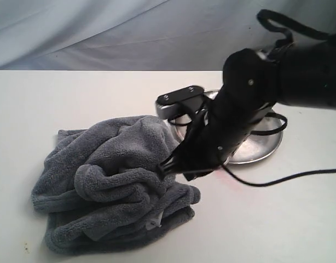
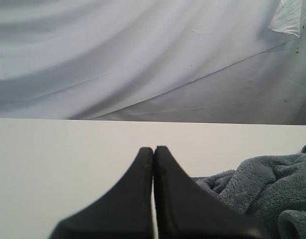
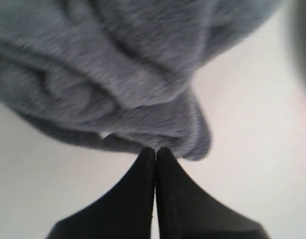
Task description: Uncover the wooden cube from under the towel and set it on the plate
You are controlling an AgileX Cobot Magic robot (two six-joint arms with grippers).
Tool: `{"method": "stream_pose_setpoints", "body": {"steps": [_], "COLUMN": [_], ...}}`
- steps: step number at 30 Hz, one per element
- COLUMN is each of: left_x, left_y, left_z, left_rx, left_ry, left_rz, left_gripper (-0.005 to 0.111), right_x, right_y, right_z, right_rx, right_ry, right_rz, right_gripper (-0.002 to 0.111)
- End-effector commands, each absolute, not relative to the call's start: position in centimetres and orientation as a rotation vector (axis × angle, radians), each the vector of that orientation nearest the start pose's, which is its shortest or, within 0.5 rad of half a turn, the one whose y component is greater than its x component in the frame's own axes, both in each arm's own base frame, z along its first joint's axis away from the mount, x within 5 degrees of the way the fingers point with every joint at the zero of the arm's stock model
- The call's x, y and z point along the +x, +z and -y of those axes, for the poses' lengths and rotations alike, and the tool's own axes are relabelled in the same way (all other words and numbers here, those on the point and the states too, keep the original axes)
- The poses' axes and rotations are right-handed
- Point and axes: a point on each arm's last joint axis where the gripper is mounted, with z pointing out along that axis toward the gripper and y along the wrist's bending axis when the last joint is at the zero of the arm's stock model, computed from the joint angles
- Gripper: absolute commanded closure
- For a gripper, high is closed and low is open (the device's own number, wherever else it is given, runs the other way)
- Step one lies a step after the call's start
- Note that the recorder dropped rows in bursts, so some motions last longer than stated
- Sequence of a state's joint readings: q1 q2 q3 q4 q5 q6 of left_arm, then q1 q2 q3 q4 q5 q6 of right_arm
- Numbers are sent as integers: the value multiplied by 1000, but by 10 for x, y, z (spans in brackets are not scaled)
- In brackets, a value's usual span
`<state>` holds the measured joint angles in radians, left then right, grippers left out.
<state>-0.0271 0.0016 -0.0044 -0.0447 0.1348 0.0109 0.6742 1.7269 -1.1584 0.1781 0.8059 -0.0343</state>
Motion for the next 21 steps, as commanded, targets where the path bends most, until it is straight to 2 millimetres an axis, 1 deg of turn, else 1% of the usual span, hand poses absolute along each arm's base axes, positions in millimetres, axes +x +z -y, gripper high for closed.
{"method": "stream_pose_setpoints", "body": {"steps": [1, 3, 5, 7, 13, 14, 15, 16, 17, 18, 19, 20, 21], "left_x": [56, 56, 56, 56, 56, 56, 56, 56, 56, 56, 56, 56, 56], "left_y": [201, 201, 201, 201, 201, 201, 201, 201, 201, 201, 201, 201, 201], "left_z": [2, 2, 2, 2, 2, 2, 2, 2, 2, 2, 2, 2, 2], "left_rx": [0, 0, 0, 0, 0, 0, 0, 0, 0, 0, 0, 0, 0], "left_ry": [-53, -53, -53, -53, -53, -53, -53, -53, -53, -53, -53, -53, -53], "left_rz": [-1617, -1617, -1617, -1617, -1617, -1617, -1617, -1617, -1617, -1617, -1617, -1617, -1617], "left_gripper": [105, 105, 105, 105, 105, 105, 105, 105, 105, 105, 105, 105, 105], "right_x": [291, 307, 319, 331, 377, 387, 390, 394, 395, 395, 393, 386, 378], "right_y": [217, 216, 217, 220, 237, 241, 243, 246, 247, 246, 244, 240, 237], "right_z": [-187, -174, -171, -175, -199, -211, -218, -235, -245, -264, -275, -296, -313], "right_rx": [-625, -546, -534, -552, -571, -598, -618, -662, -684, -722, -744, -799, -854], "right_ry": [335, 328, 307, 302, 330, 339, 338, 348, 357, 386, 405, 426, 436], "right_rz": [-2734, -2732, -2748, -2749, -2695, -2689, -2683, -2660, -2643, -2619, -2611, -2597, -2582], "right_gripper": [108, 108, 108, 108, 108, 108, 108, 108, 108, 108, 108, 108, 108]}}
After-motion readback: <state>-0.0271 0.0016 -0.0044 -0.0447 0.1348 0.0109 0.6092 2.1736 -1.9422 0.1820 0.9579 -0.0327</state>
